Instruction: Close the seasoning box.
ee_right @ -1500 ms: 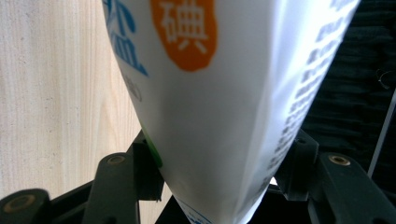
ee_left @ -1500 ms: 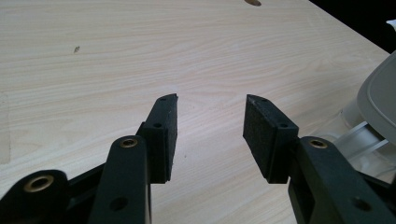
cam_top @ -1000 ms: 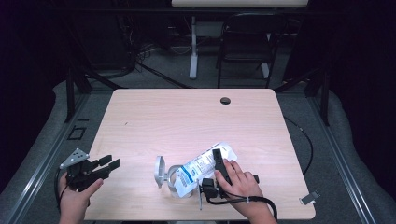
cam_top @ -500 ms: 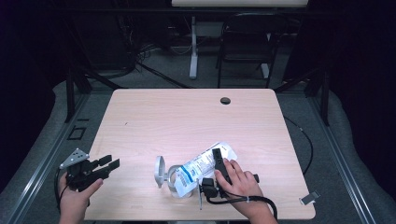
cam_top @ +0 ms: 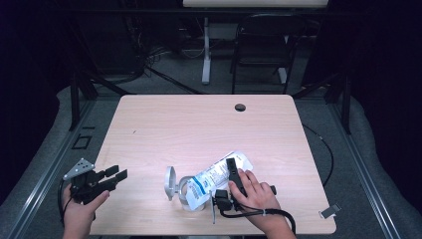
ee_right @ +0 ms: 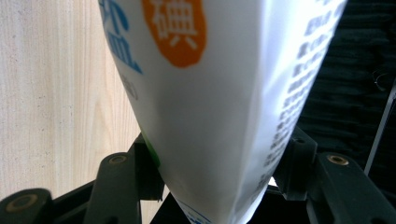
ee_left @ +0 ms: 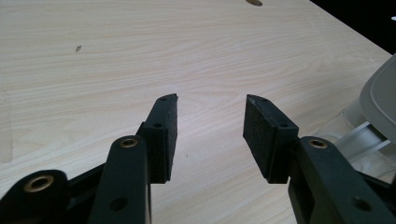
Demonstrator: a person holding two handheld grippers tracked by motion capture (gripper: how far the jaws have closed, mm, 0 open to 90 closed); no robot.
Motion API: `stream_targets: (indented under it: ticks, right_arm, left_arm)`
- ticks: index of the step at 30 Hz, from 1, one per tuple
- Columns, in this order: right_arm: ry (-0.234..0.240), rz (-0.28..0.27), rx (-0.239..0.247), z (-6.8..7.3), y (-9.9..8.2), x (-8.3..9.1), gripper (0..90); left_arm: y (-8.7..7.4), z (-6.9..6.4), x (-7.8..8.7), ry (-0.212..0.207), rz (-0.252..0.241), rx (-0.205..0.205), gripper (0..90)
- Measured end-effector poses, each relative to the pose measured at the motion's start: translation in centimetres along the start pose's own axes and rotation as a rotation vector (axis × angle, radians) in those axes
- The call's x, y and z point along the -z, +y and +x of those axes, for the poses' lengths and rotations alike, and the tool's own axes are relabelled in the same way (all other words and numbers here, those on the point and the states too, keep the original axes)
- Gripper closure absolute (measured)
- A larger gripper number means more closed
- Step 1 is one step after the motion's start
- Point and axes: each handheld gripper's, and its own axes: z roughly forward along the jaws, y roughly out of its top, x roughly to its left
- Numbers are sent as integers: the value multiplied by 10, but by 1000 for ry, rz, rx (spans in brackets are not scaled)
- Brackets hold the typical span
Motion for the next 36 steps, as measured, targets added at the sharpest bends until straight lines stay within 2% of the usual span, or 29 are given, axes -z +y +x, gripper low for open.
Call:
stream_targets:
  ticks: [6,11,21,26,28,30,36]
  right_arm:
    - [0,-7,-4,-1,-1,-1,466]
    - [3,13,7,-2,-1,1,467]
    - [-2,1,6,-2,-3,-1,468]
    - [-9,-2,17,-2,-3,-1,468]
    - [-16,15,47,-3,-2,1,469]
    - [-14,3,34,-3,-2,0,472]
    - [-18,3,35,-3,-2,0,474]
  left_arm:
    - [0,0,0,1,1,1,556]
    - [0,0,0,1,3,0,556]
    - [0,0,0,1,6,1,556]
    - [0,0,0,1,7,1,556]
    - [0,0,0,1,6,0,556]
    - [0,0,0,2,3,1,556]
    - [0,1,0,2,5,1,556]
